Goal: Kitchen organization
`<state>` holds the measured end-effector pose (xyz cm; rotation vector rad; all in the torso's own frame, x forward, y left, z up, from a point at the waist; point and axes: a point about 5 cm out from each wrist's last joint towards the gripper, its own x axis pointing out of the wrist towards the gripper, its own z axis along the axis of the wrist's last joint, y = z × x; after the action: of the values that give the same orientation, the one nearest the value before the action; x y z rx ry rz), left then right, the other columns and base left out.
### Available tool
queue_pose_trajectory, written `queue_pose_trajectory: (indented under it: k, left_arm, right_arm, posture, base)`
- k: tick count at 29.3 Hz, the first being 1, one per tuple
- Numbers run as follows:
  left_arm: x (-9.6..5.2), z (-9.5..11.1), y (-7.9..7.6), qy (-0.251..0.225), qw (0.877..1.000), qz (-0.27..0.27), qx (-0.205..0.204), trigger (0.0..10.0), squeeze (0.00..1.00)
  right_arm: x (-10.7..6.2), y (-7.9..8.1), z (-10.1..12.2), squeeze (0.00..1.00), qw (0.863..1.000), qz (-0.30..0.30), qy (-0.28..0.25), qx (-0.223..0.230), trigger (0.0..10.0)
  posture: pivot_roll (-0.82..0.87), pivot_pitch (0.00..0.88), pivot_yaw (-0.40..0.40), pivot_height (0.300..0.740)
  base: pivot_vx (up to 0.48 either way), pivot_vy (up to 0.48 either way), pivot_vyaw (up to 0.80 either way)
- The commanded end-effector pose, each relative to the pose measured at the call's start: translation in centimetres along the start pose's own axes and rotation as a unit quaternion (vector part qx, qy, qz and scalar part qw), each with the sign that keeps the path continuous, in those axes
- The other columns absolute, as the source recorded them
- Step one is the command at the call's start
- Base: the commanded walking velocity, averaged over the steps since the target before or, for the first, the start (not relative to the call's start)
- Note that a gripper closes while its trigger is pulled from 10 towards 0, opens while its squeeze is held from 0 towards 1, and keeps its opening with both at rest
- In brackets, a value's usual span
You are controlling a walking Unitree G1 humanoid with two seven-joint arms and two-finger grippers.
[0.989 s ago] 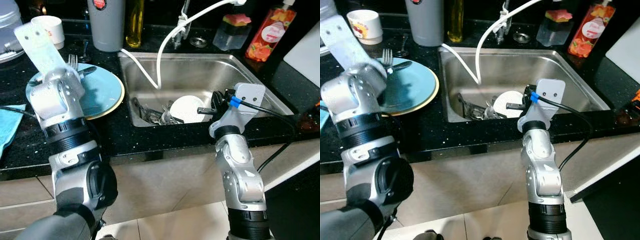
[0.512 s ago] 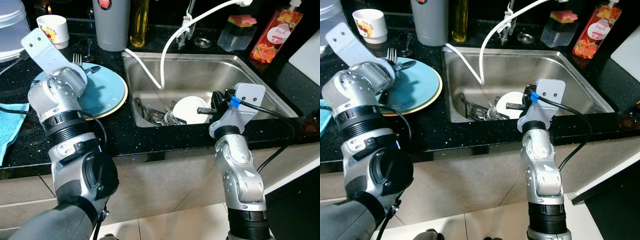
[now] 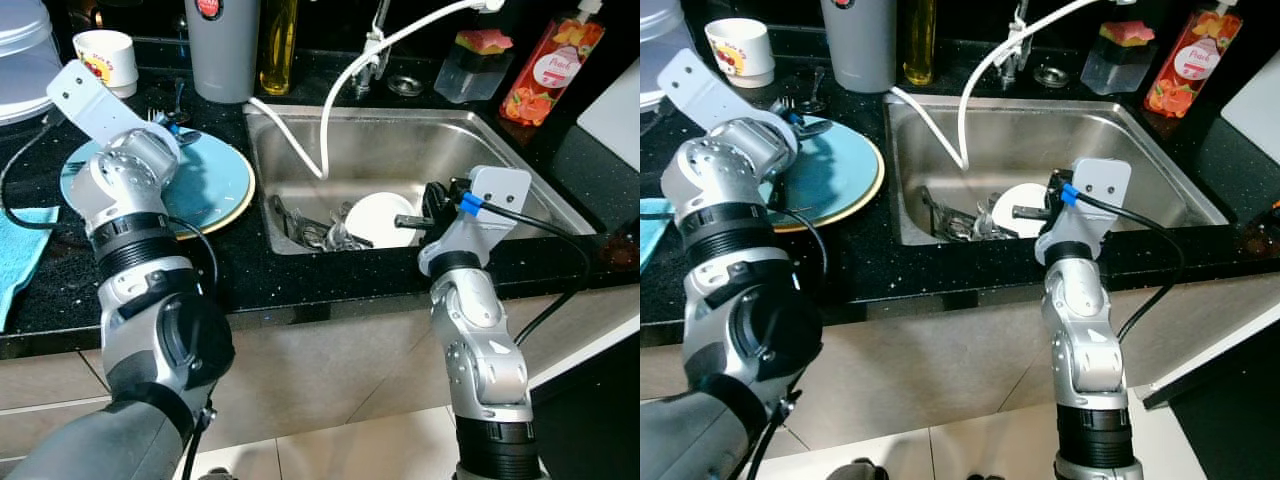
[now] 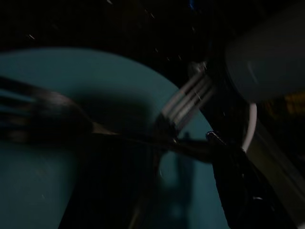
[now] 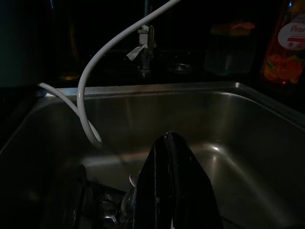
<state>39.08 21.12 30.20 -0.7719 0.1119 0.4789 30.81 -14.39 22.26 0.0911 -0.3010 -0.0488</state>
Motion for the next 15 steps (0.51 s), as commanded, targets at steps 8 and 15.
queue_pose_trajectory:
  k: [8, 15]
  left_arm:
    - [1.5, 1.2, 1.6, -0.015, 0.999, 0.046, -0.015, 10.0, 0.0]
    - [2.1, 0.8, 2.1, 0.007, 0.998, 0.055, -0.024, 0.0, 0.0]
  right_arm:
    - [-0.1, -0.2, -0.1, 0.0, 1.0, -0.004, 0.002, -0.002, 10.0]
    - [-0.1, -0.2, -0.1, 0.0, 1.0, -0.004, 0.002, -0.002, 10.0]
  posture:
    - [0.24, 0.094, -0.097, 0.74]
    - [0.24, 0.093, -0.096, 0.74]
  base:
    - [0.0, 0.0, 0.0]
    - [0.0, 0.0, 0.0]
